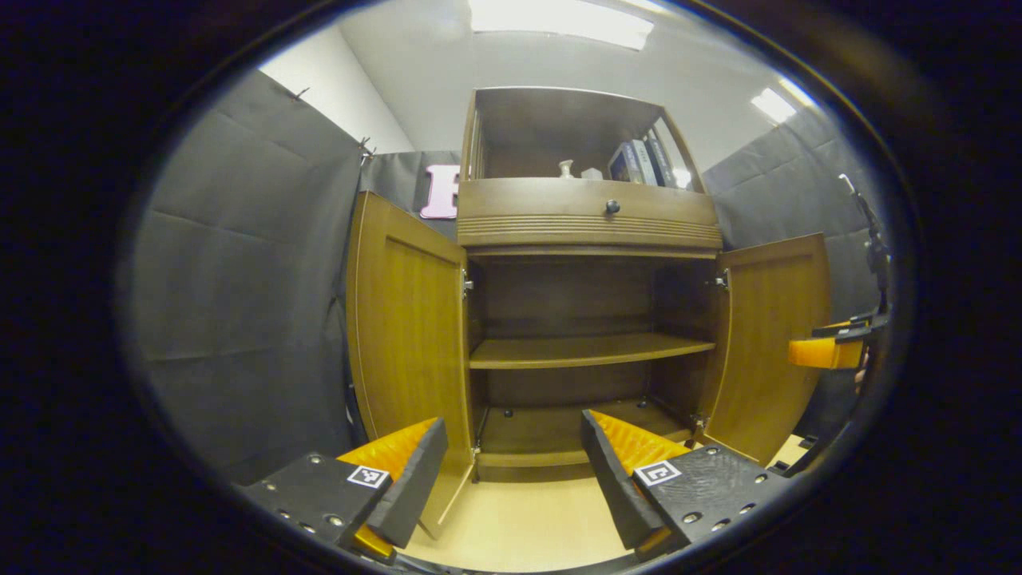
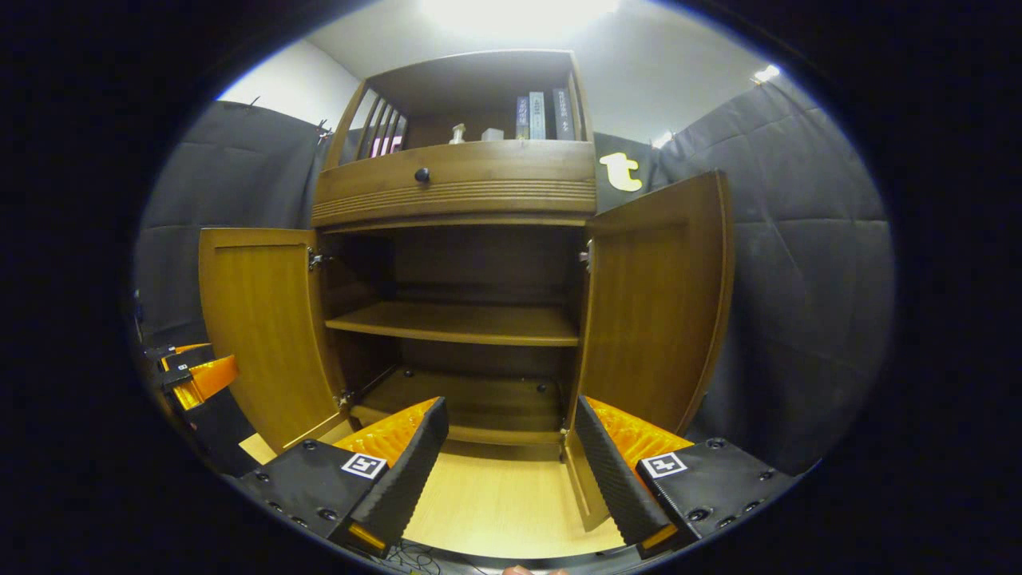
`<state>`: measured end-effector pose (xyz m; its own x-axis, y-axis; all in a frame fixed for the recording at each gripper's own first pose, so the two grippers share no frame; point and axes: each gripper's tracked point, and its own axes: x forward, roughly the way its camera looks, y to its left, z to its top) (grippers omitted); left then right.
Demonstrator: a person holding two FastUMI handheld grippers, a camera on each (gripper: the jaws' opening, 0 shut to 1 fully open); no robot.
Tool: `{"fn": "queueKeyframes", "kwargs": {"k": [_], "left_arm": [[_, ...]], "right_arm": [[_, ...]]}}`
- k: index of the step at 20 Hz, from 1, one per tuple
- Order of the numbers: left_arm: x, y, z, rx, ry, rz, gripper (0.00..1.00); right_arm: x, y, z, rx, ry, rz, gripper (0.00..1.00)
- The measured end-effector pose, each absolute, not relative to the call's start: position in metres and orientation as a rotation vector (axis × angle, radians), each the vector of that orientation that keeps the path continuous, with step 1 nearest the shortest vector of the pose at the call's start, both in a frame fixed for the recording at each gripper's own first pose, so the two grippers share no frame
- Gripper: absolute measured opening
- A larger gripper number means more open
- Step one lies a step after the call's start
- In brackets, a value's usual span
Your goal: Open the right door of the double-door shoe cabinet with the right hand, and open the left door with the left hand.
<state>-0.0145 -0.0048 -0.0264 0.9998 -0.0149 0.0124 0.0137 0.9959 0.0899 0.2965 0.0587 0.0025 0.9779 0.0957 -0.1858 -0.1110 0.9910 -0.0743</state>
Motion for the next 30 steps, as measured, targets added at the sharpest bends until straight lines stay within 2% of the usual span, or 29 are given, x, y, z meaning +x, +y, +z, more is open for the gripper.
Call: {"fn": "queueKeyframes", "kwargs": {"k": [6,10,15,19,30], "left_arm": [[-0.015,-0.037,-0.034,-0.079,0.045,0.038,0.96],[-0.030,-0.052,-0.033,-0.200,0.024,0.158,0.96],[-0.062,-0.076,-0.032,-0.172,-0.051,0.310,0.96],[-0.086,-0.098,-0.035,-0.133,-0.081,0.385,0.96],[-0.103,-0.151,-0.043,-0.125,-0.079,0.353,0.96]], "right_arm": [[0.297,0.041,0.005,-0.115,0.142,0.214,0.98],[0.281,0.029,-0.023,-0.135,0.182,0.348,0.98],[0.271,0.000,-0.025,-0.126,0.172,0.440,0.98],[0.260,-0.016,-0.029,-0.135,0.160,0.507,0.97],[0.254,-0.051,-0.036,-0.090,0.158,0.553,0.97]]}}
